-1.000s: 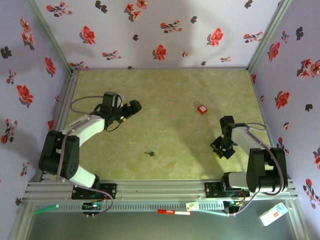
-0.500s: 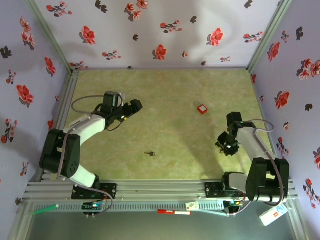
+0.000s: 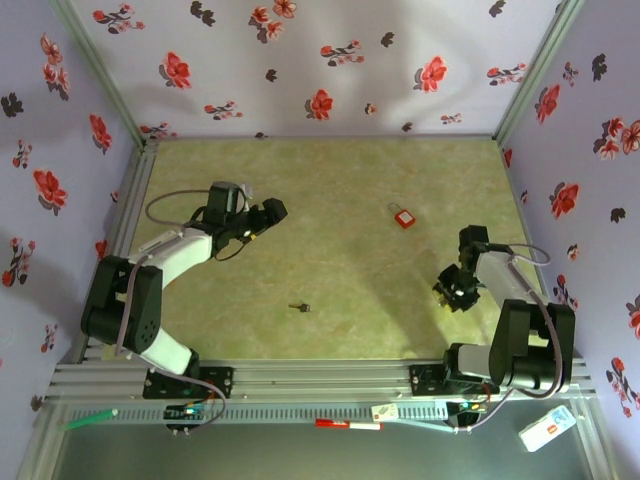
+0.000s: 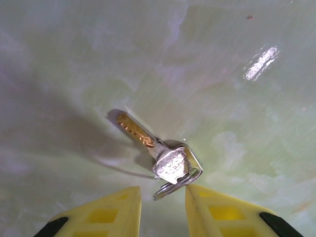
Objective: Unlock with the key
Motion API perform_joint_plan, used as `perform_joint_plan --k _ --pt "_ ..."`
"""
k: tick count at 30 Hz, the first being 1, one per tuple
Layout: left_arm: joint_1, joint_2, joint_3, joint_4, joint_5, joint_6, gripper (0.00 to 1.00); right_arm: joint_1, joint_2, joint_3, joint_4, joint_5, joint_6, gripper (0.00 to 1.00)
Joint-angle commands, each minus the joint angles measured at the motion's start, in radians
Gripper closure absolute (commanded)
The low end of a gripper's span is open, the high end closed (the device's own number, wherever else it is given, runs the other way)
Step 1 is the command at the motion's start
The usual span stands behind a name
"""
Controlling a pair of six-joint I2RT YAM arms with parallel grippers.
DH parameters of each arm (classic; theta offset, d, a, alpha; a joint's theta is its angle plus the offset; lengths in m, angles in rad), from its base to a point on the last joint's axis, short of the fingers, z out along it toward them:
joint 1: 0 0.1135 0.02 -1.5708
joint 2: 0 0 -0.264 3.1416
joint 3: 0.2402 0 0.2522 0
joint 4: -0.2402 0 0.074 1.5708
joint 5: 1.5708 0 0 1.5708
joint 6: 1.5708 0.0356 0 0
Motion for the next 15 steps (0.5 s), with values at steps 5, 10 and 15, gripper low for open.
perform_joint_plan --k 5,10,15 --pt "-0.007 0.011 0.032 0.023 0.017 -0.003 0.07 -0.010 0.009 -0.039 -0.021 0.003 0.011 0.72" --pt "-0.007 0.025 0.044 0.017 0.016 -0.003 0.08 -0.013 0.028 -0.041 -0.003 0.016 0.020 0.76" --pt "-0.007 0.032 0.058 0.010 0.017 0.004 0.08 -0.016 0.044 -0.045 0.003 0.031 0.019 0.86"
